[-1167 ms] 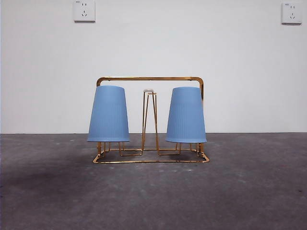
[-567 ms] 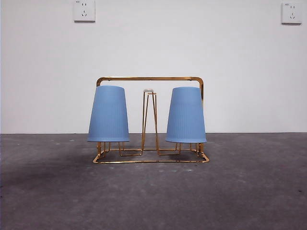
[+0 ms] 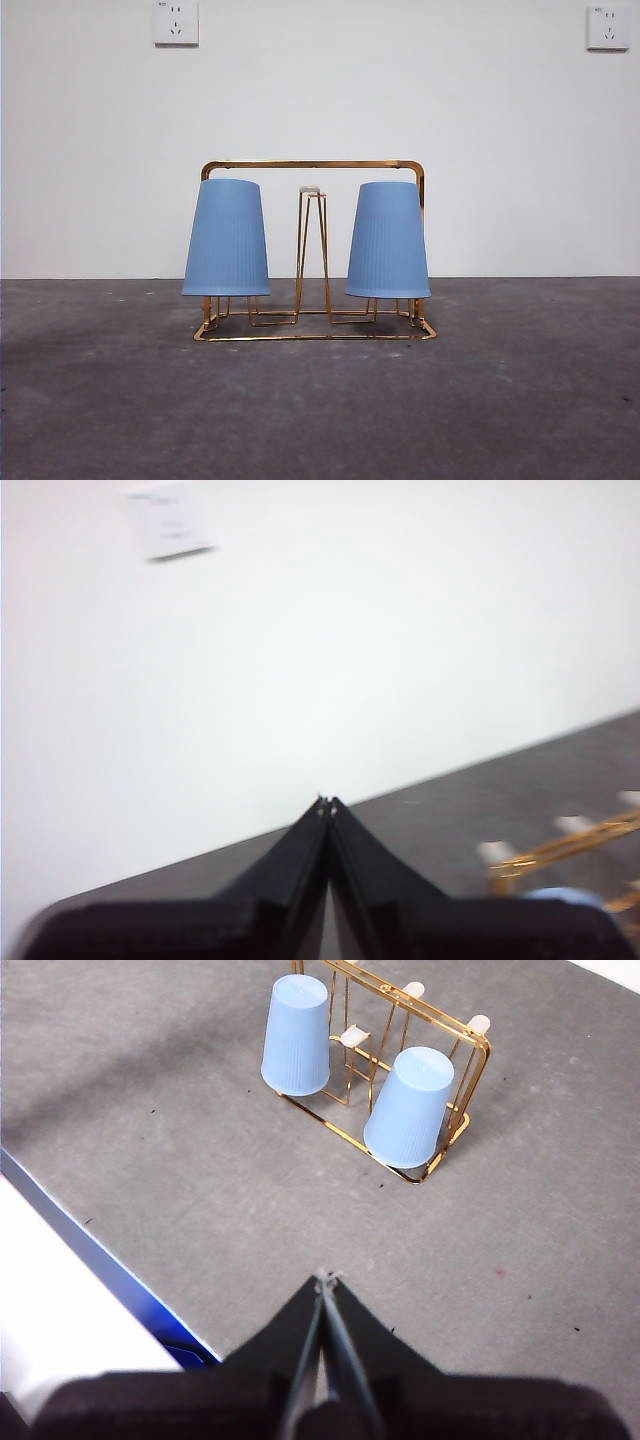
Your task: Pick up cup 1,put cup 1 in the cup rack,pick up cup 2,put cup 2 in the cup rack
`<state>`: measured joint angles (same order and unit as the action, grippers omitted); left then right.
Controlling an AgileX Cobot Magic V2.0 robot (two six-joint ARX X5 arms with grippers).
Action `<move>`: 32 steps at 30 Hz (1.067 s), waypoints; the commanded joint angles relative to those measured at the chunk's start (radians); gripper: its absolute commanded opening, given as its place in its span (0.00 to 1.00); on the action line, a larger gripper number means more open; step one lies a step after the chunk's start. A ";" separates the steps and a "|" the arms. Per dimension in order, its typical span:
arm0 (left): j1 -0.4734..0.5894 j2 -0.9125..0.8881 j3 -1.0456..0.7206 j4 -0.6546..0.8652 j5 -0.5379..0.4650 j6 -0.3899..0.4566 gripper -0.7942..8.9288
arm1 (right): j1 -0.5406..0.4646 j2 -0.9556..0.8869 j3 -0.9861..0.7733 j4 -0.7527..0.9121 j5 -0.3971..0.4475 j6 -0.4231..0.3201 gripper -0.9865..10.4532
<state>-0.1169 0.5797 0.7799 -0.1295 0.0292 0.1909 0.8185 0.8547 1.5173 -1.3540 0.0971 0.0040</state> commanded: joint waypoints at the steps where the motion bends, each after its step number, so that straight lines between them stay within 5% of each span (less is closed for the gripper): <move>1: 0.063 -0.080 -0.139 0.059 -0.003 0.019 0.08 | 0.000 0.000 -0.007 -0.023 0.000 0.008 0.09; 8: 0.140 -0.281 -0.451 0.096 -0.003 0.011 0.08 | 0.000 0.000 -0.007 -0.023 0.000 0.008 0.09; 16: 0.154 -0.452 -0.698 0.123 -0.042 -0.111 0.08 | 0.000 0.000 -0.007 -0.023 0.000 0.008 0.09; 26: 0.154 -0.576 -0.772 -0.040 -0.079 -0.159 0.08 | 0.000 0.001 -0.007 -0.023 0.000 0.008 0.09; 32: 0.153 -0.576 -0.772 -0.036 -0.016 -0.169 0.08 | 0.000 0.001 -0.007 -0.023 0.001 0.008 0.09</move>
<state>0.0330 0.0063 0.0181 -0.1711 0.0025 0.0326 0.8185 0.8547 1.5173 -1.3540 0.0971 0.0040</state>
